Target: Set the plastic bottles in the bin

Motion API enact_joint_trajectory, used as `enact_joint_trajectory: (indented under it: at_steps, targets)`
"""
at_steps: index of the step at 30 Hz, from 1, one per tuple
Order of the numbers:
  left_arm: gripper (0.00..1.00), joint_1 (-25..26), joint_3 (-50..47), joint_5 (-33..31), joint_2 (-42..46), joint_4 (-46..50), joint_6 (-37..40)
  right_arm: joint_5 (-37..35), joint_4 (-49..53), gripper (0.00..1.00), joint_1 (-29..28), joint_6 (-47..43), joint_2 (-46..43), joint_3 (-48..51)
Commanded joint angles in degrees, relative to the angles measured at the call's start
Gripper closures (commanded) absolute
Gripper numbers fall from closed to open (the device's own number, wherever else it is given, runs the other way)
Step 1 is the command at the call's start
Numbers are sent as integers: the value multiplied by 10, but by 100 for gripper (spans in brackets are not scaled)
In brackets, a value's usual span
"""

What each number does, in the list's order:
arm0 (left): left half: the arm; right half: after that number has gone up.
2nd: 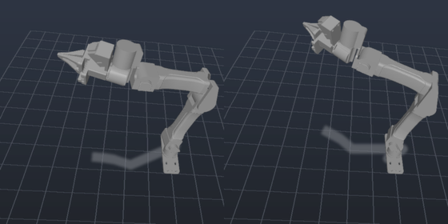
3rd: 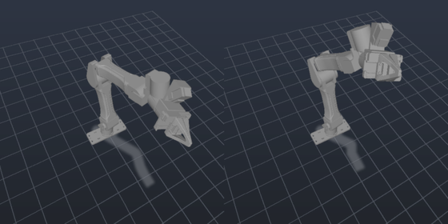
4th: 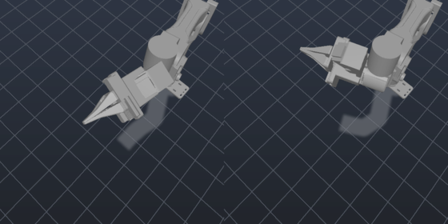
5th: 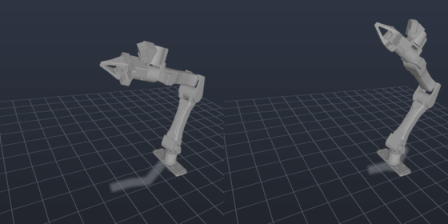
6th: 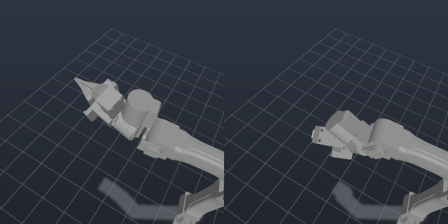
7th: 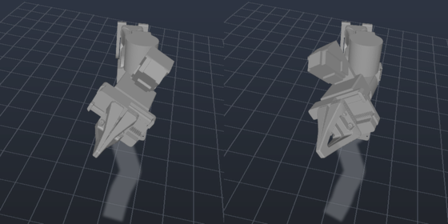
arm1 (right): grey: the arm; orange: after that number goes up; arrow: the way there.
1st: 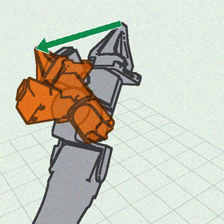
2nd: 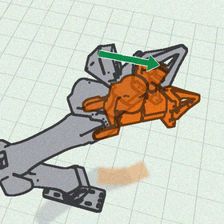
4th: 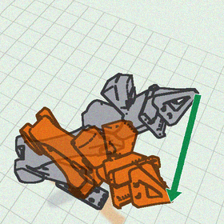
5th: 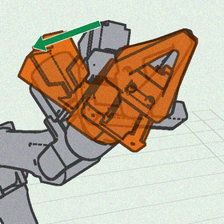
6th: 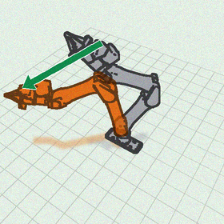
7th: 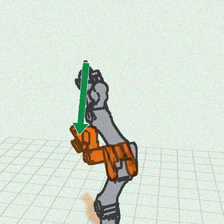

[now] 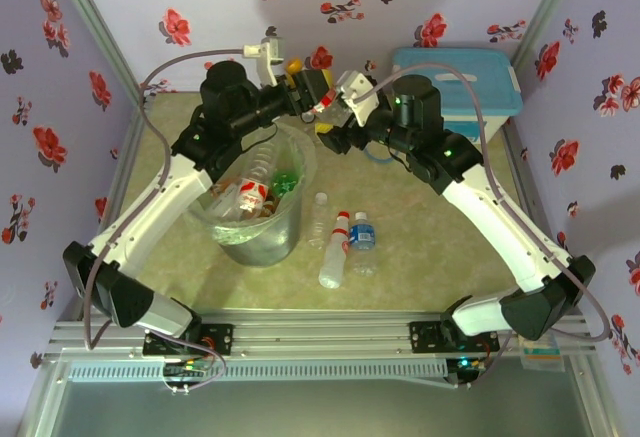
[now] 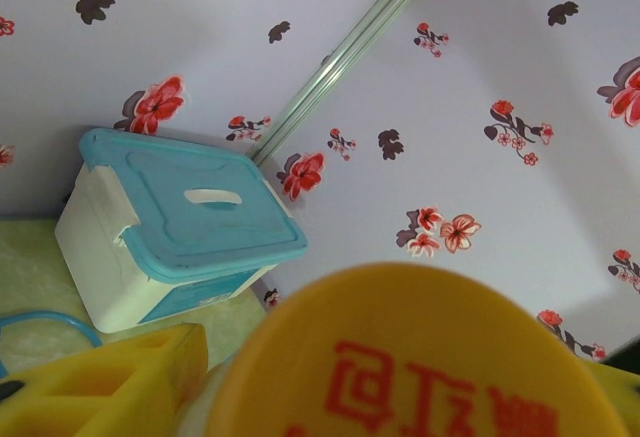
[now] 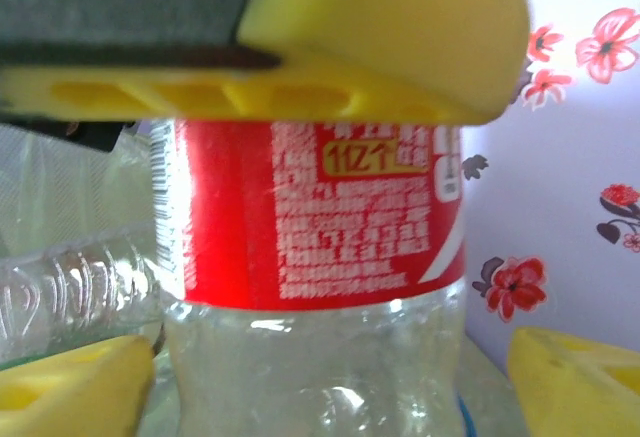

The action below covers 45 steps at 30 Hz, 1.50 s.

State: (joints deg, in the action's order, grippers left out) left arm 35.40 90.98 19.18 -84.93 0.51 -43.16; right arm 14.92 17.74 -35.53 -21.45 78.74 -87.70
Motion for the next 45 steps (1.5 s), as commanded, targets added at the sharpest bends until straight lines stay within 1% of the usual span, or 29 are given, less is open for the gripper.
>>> enact_joint_trajectory:
  at_steps: [1,6,10,14,19,22,26,28,32,34,37,39,43,45]
  targets:
    - [45,-8,25,6,-3,-14,0,-28,-34,1,-3,6,-17,8]
    - [47,-33,35,6,13,8,7,-56,-74,1,-1,4,-48,39]
    - [49,-64,47,0,44,66,37,-97,-98,1,11,0,-82,71]
    - [52,-93,74,-32,85,203,103,-138,-95,1,30,-7,-108,104]
    - [58,-130,89,-85,136,364,167,-144,-97,1,69,19,-131,143]
    - [59,-138,100,-141,145,459,206,-147,-90,1,85,31,-137,158]
    - [59,-138,125,-220,130,575,250,-154,-78,1,91,34,-145,173]
    - [60,-138,119,-242,121,591,265,-156,-72,1,92,35,-146,177]
    - [62,-139,105,-242,87,603,275,-158,-64,1,94,34,-146,179]
    - [62,-141,84,-245,84,586,282,-160,-61,1,94,33,-146,180]
    - [59,-144,57,-244,84,558,284,-159,-57,1,97,31,-144,180]
    - [58,-144,55,-241,75,562,289,-156,-53,1,98,30,-143,181]
    - [49,-145,66,-217,49,593,299,-154,-53,1,99,31,-138,186]
    - [41,-146,70,-212,45,601,300,-154,-54,1,100,31,-138,189]
